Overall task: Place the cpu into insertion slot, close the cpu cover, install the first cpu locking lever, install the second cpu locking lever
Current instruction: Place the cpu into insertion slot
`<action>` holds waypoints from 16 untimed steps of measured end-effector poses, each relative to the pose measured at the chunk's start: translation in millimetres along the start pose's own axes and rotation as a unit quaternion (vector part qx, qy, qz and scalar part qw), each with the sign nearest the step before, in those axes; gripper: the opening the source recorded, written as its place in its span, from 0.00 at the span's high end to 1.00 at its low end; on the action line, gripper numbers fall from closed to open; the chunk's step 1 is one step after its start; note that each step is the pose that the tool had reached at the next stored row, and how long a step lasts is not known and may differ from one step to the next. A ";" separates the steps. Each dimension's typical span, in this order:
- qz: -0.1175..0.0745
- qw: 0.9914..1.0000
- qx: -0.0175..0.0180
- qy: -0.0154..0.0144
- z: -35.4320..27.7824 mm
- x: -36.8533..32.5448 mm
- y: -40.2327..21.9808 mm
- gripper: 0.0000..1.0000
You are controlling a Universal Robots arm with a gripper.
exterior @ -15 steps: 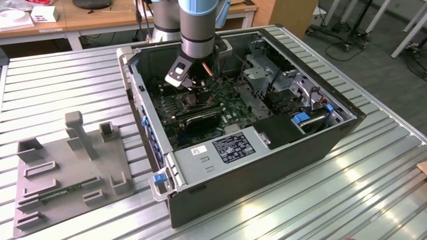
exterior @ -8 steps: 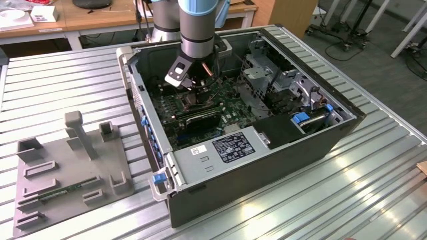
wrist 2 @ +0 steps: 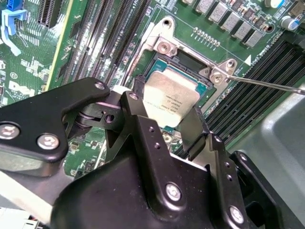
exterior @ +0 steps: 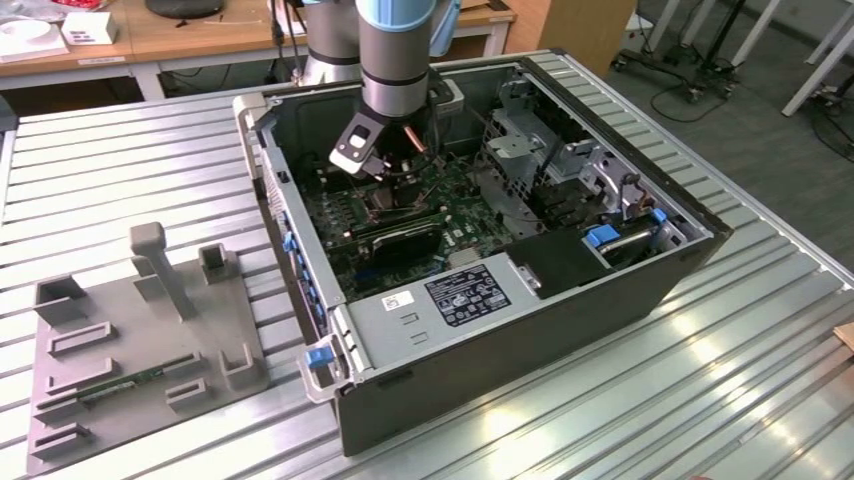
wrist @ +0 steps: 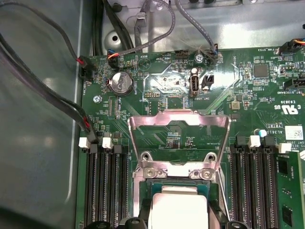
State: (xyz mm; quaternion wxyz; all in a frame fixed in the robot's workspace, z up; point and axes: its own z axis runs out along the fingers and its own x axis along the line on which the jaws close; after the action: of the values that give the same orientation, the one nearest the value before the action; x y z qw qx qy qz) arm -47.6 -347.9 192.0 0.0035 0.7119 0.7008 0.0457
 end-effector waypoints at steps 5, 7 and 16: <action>0.000 1.000 0.000 0.000 0.0 0.1 -0.1 0.46; 0.000 1.000 0.000 0.000 0.0 0.0 -0.1 0.46; 0.000 1.000 0.000 0.000 2.1 -0.1 -0.3 0.46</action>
State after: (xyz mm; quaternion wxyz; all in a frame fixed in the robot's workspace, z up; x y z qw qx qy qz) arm -47.7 -347.8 189.9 0.0035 0.7120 0.7007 0.0456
